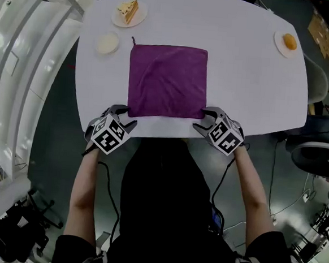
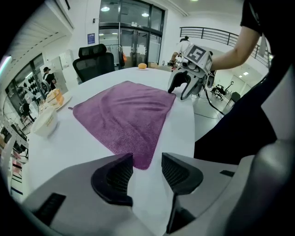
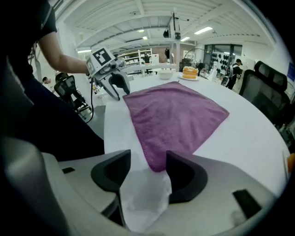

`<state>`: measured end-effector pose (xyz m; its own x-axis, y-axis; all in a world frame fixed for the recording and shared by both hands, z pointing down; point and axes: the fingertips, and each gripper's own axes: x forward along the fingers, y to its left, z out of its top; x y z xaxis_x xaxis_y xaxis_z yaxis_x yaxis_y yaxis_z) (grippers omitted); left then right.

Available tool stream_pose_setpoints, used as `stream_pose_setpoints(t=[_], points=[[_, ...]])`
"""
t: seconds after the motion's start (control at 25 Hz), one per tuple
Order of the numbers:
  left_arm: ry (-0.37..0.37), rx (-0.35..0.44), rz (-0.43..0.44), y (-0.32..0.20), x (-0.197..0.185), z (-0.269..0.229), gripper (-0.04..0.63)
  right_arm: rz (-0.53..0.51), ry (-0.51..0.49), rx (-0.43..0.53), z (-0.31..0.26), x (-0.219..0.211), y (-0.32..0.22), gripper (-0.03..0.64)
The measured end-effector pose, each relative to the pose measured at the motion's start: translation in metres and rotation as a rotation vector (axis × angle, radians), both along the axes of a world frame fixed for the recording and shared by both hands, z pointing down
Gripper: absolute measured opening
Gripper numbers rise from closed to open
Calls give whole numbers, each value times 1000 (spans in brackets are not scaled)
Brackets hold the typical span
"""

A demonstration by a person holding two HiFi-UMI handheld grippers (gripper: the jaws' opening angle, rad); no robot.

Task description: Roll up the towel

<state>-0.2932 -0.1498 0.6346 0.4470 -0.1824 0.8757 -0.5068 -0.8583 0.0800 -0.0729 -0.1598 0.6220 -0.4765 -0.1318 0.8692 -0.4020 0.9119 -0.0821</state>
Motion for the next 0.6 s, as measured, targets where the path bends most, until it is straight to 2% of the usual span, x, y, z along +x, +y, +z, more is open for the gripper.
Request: stream_pose_setpoints(t=[0.04,0.12,0.2,0.32,0.4,0.44,0.52,0.6], points=[[-5,-2,3,-2,-1,0,199,-9,5,-4,1,1,0,249],[-14,-1,3,-7,-3,0,146,-10,16,8,1,3,-4,217],[-28,-1,11,-11,-5,1,98,-15,37,38,0,5,-11,151],[-62,8,44,-11,-5,1,89,-72,62,88,-2,3,-12,136],[-90,34,56,-11,-7,1,31,-93,71,104,-3,3,-9,103],[-102,46,59,-12,-8,1,26,-95,79,115,-3,3,-9,90],[-111,58,61,-10,-9,1,26,-102,108,152,-2,7,-10,23],[-116,66,64,-7,-10,1,26,-117,126,175,-1,9,-8,23]])
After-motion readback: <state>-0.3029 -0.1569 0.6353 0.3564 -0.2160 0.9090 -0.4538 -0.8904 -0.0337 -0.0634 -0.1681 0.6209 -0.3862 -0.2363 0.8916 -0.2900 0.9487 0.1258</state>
